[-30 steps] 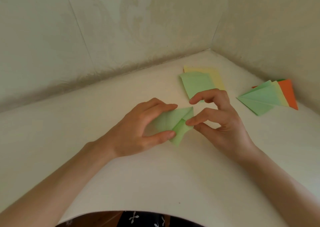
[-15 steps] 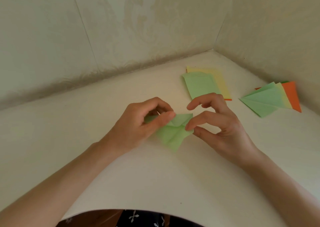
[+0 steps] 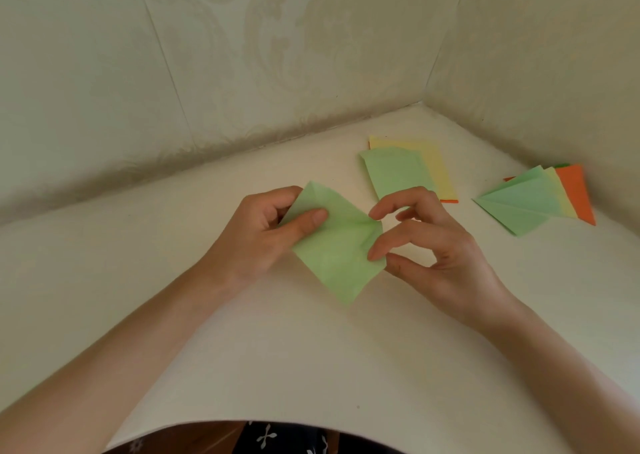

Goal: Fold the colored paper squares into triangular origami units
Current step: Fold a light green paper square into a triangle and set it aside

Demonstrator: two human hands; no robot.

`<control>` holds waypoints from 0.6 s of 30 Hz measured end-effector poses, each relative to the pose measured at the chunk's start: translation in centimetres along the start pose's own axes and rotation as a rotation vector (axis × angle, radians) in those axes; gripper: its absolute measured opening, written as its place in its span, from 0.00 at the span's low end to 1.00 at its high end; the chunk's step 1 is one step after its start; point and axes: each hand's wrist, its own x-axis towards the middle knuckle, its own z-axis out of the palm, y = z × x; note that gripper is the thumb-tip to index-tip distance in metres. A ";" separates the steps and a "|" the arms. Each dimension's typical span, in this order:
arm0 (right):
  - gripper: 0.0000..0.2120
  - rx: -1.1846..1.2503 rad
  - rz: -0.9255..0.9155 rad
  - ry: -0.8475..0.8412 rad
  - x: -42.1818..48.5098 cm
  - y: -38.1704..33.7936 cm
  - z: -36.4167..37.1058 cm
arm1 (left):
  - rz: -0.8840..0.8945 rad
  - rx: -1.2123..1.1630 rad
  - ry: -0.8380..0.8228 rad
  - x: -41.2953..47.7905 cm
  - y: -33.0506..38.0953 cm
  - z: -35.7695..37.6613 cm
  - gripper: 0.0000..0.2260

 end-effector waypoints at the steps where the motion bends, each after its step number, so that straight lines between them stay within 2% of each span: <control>1: 0.06 0.002 0.005 -0.001 0.0 0.0 0.0 | -0.017 -0.025 0.005 0.0 0.1 0.1 0.10; 8: 0.11 0.390 0.231 0.023 0.0 -0.4 -0.3 | -0.030 -0.029 -0.014 0.2 0.4 -0.2 0.06; 13: 0.05 0.485 0.335 0.101 0.4 -0.8 0.2 | -0.005 0.003 -0.026 0.2 0.3 -0.1 0.08; 18: 0.03 0.503 0.396 0.151 0.6 -1.4 0.8 | 0.023 0.050 -0.050 -0.1 0.3 0.2 0.07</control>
